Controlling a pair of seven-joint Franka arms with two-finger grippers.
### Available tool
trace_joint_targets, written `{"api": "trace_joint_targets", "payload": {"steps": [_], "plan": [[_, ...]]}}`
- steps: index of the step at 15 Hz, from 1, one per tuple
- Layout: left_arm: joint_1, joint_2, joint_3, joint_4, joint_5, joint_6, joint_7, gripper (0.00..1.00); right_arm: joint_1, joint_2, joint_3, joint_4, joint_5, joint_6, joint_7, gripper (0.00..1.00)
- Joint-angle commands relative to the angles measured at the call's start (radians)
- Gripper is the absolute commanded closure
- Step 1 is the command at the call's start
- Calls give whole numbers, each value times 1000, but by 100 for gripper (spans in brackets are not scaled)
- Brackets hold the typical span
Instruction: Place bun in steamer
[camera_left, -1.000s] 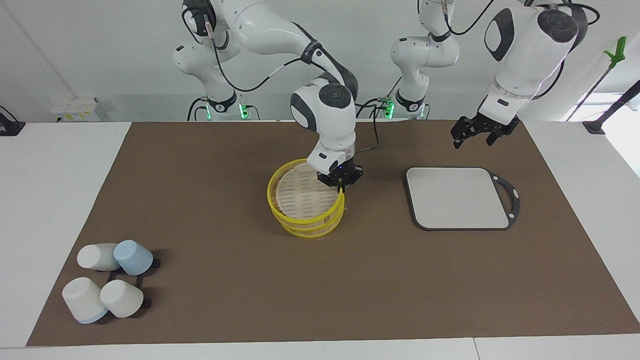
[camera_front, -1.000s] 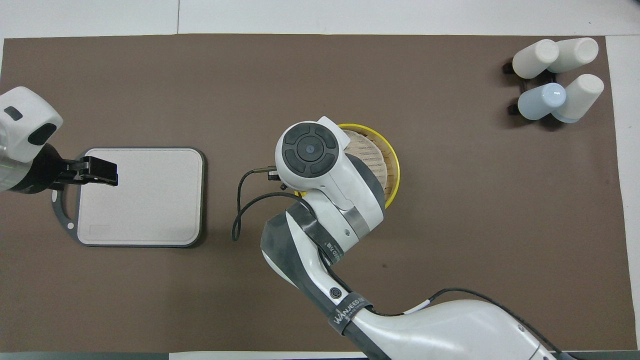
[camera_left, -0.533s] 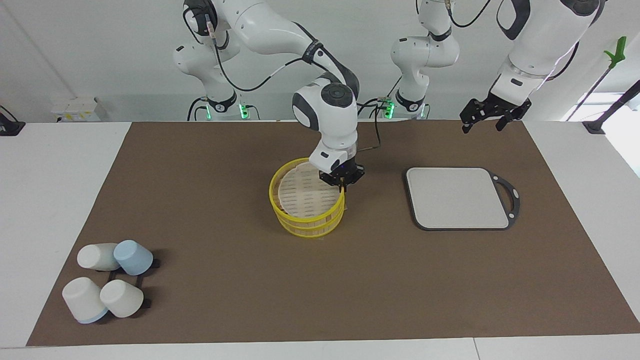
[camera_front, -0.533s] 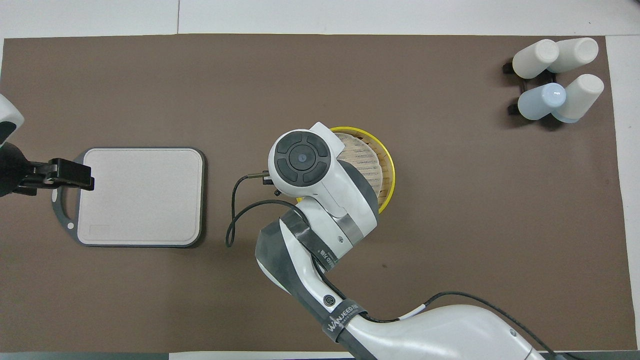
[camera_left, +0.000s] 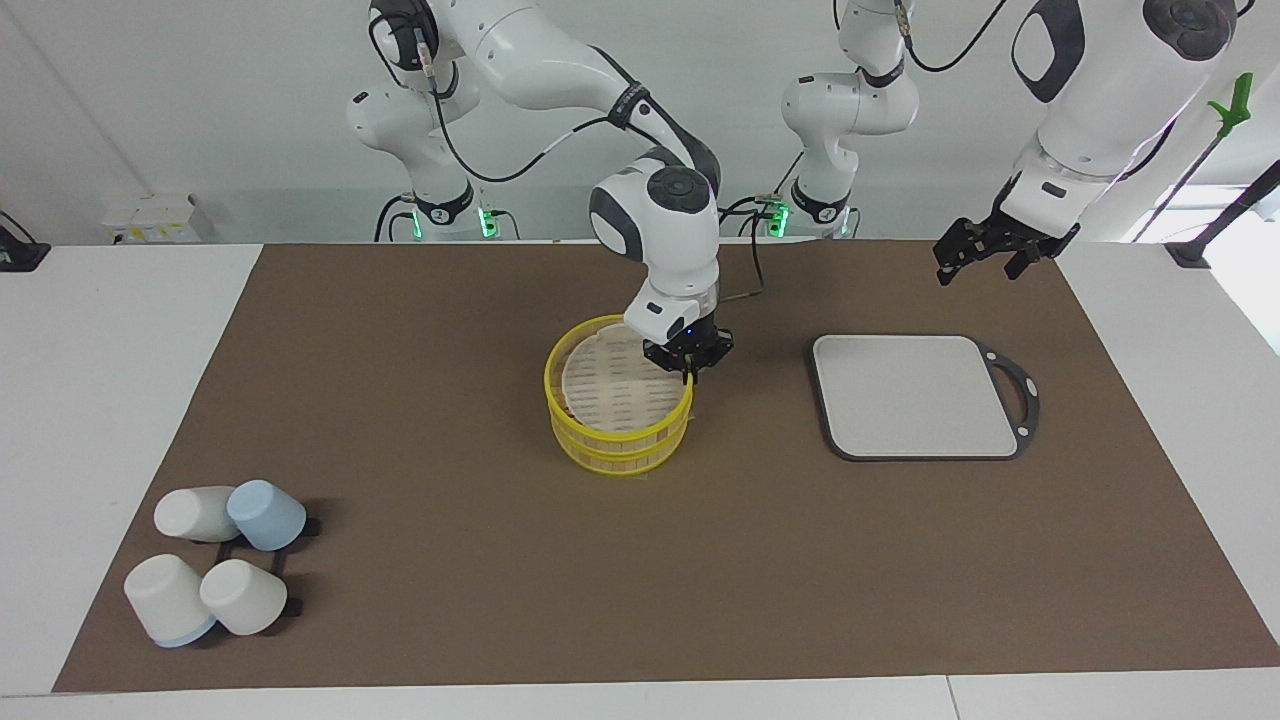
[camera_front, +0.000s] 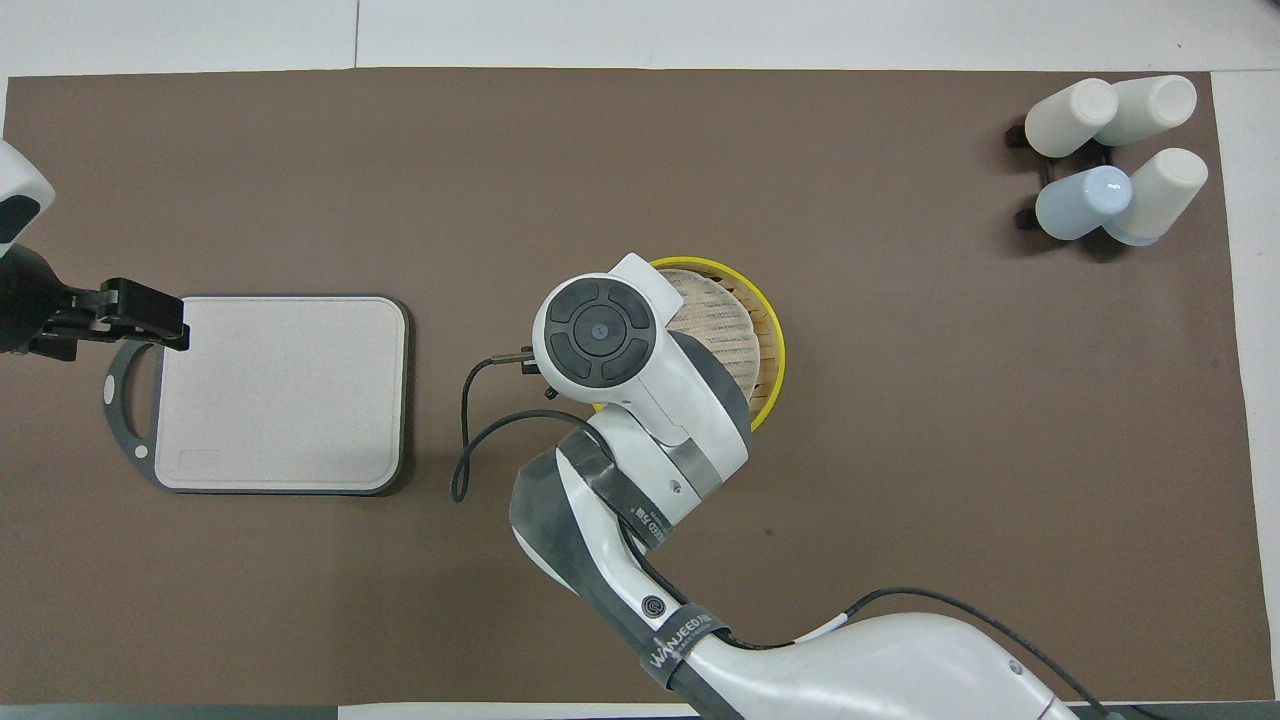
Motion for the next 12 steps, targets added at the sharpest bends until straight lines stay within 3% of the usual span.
{"api": "trace_joint_targets", "payload": {"steps": [1, 4, 6, 10, 12], "plan": [[13, -6, 1, 20, -21, -15, 25, 0, 4, -10, 4, -31, -1, 27, 30, 45], [19, -4, -1, 33, -28, 6, 25, 0, -2, -10, 1, 32, -3, -34, 29, 0], [19, -7, -1, 33, -28, 5, 25, 0, -31, -25, -10, 90, -39, -136, 12, 0], [20, -30, -2, 22, -28, 6, 25, 0, -225, -205, -15, 92, -39, -328, -39, 0], [23, -38, -2, 20, -28, 5, 26, 0, -331, -289, -12, 72, -38, -484, -106, 0]]}}
